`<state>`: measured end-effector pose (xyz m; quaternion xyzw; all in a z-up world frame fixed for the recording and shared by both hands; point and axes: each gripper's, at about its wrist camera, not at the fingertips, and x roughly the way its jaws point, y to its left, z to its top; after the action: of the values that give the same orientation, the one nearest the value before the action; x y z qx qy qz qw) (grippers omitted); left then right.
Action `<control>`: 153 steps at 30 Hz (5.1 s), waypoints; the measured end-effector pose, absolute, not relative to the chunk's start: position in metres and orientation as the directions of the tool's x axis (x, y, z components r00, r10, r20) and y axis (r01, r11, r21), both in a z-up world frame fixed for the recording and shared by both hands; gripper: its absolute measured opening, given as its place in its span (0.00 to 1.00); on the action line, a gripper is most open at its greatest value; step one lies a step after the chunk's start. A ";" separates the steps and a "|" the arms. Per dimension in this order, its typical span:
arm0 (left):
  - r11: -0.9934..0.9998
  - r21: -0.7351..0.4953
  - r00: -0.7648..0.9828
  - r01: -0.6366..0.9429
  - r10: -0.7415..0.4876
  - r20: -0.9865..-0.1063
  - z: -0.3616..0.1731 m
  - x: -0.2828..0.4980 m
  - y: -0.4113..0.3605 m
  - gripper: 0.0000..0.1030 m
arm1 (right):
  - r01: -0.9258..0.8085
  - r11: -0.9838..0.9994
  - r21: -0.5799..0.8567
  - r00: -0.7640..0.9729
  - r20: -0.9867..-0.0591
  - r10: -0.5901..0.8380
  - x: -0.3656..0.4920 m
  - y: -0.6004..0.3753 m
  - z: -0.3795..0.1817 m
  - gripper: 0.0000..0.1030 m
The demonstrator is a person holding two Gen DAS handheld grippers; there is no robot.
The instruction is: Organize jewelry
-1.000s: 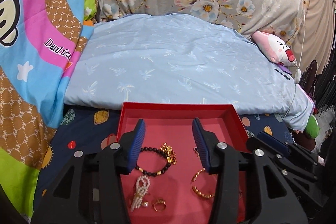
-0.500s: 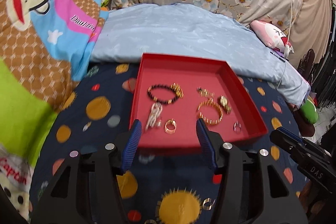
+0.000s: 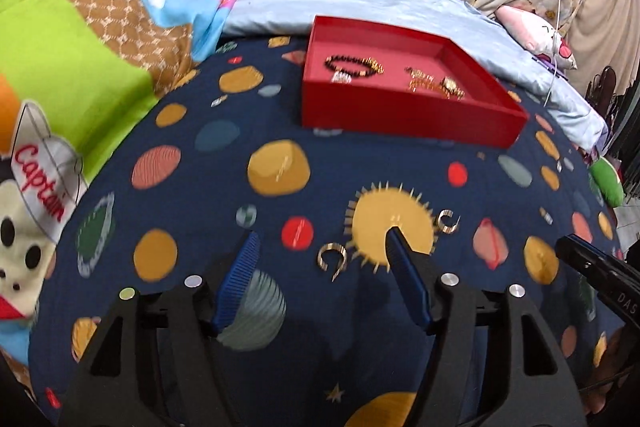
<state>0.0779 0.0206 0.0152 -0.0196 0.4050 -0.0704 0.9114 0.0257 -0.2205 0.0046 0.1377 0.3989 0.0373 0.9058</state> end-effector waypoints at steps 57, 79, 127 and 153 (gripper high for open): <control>0.982 -0.148 0.616 0.115 -0.188 -0.765 0.000 0.080 0.022 0.16 | -0.085 0.993 0.085 0.627 -0.769 0.120 0.095 -0.104 -0.004 0.19; 0.990 -0.082 0.620 0.117 -0.137 -0.773 0.001 0.080 0.015 0.16 | 0.006 0.991 0.137 0.637 -0.764 0.102 0.041 -0.157 0.002 0.19; 0.978 -0.068 0.774 0.197 -0.198 -0.601 0.125 0.192 -0.033 0.16 | -0.051 0.988 0.147 0.783 -0.608 0.131 0.146 -0.195 0.095 0.19; 0.983 -0.076 0.697 0.165 -0.171 -0.697 0.073 0.296 -0.062 0.16 | -0.031 0.989 0.143 0.741 -0.661 0.119 0.260 -0.197 0.064 0.19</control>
<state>0.2964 -0.0617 0.0728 -0.0039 0.3786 -0.0913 0.9210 0.2599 -0.1971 0.0636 0.0615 0.3574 0.0402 0.9311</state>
